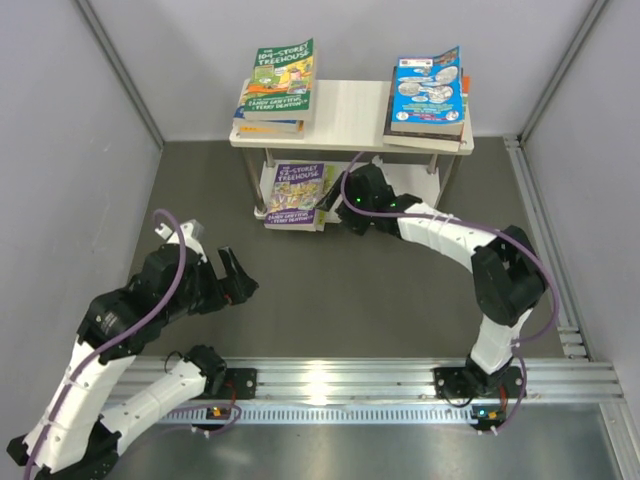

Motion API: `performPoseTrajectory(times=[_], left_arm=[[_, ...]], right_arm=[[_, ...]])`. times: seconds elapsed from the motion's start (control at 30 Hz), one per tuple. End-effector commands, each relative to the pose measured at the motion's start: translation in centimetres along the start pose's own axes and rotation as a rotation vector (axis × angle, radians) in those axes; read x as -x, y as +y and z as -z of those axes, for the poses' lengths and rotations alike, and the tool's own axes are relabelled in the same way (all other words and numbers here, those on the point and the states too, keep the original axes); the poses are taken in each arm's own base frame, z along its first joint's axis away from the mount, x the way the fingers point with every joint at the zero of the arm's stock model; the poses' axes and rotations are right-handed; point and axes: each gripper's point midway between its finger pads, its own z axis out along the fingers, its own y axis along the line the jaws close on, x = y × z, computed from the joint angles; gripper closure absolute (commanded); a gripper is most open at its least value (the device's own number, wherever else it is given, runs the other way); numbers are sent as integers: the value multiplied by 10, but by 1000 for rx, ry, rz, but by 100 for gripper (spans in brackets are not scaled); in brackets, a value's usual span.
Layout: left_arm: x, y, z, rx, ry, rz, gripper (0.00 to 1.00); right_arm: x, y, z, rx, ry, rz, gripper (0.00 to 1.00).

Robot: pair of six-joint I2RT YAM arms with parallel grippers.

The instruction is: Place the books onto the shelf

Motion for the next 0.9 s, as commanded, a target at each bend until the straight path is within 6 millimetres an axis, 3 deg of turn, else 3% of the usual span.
performPoseTrajectory(times=[0.0,0.03,0.07,0.27,0.4,0.57,0.67,0.7,0.77,0.8,0.83,0.87], left_arm=[[9,-11,-8,-33,-28,1,2],[9,-12,-9,-33,-26,0,2],[9,-12,-10,-31,-19,0,2],[12,-14,-6,-30,-27,9,2],[10,-11,-5,-20,-27,27,2],[20,-5,7,-1,-85,44,2],[26,-4,9,1,-115,47,2],[28,-4,9,3,-126,45,2],[32,-6,4,2,-141,40,2],[35,-8,3,1,-151,39,2],[37,-10,-2,3,-151,32,2],[40,-12,-4,2,-159,20,2]], right_arm=[[29,25,28,76,-108,56,20],[28,20,24,69,-105,53,24],[28,19,21,69,-101,53,36],[25,18,0,83,-89,46,79],[34,10,-9,63,-93,32,100],[33,13,0,70,-73,58,100],[13,11,21,93,-10,111,100],[11,18,38,120,-12,126,100],[-10,10,56,118,26,195,100],[-16,27,82,177,16,236,100],[-23,27,93,194,19,301,100],[-29,33,106,221,23,342,94]])
